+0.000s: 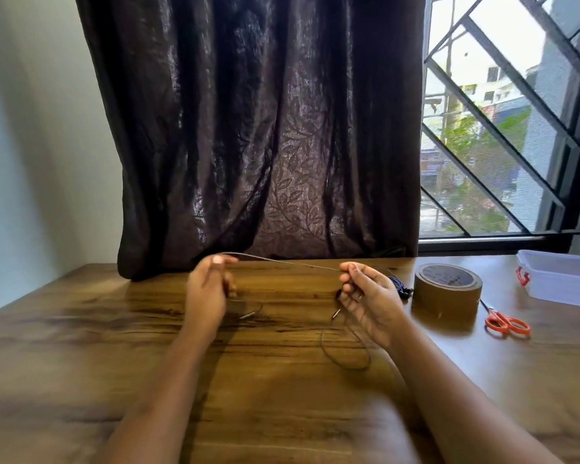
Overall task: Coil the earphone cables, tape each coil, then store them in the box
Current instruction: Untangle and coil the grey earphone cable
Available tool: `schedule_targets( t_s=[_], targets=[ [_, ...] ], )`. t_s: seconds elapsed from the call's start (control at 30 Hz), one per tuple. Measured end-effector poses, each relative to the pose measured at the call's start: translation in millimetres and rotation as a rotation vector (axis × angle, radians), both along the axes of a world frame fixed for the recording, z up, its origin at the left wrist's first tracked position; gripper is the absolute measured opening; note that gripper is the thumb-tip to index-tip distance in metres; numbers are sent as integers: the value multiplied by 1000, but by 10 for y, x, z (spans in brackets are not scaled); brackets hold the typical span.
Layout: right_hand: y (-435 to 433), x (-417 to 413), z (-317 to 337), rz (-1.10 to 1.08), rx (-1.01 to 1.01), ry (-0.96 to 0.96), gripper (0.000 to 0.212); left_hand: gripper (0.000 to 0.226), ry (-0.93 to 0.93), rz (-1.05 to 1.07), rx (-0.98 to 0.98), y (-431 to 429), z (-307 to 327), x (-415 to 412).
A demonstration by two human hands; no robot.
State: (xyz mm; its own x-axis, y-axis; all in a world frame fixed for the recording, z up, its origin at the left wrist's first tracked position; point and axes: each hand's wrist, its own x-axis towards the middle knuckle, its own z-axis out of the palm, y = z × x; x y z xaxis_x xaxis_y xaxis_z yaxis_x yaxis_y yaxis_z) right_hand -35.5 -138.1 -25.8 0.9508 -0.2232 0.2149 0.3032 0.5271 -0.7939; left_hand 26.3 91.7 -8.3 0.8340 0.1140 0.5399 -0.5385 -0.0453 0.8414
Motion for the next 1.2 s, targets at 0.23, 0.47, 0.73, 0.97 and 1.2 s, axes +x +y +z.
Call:
schedule_targets(
  t_s=[0.23,0.47,0.73,0.97,1.2],
  targets=[
    [43,29,-41,-11,-14,41,18,33,277,-322,-816,140,100,-7],
    [151,13,-60,-6,-219,49,20,39,427,-688,-541,-22,232,-225],
    [322,10,-48,133,-338,44,16,35,350,-454,555,-494,-5,-490],
    [291,0,-58,142,-384,85,20,13,261,-318,736,-432,2,-425],
    [118,-9,-2,24,-199,87,20,24,291,244,660,-1,46,-141]
  ],
)
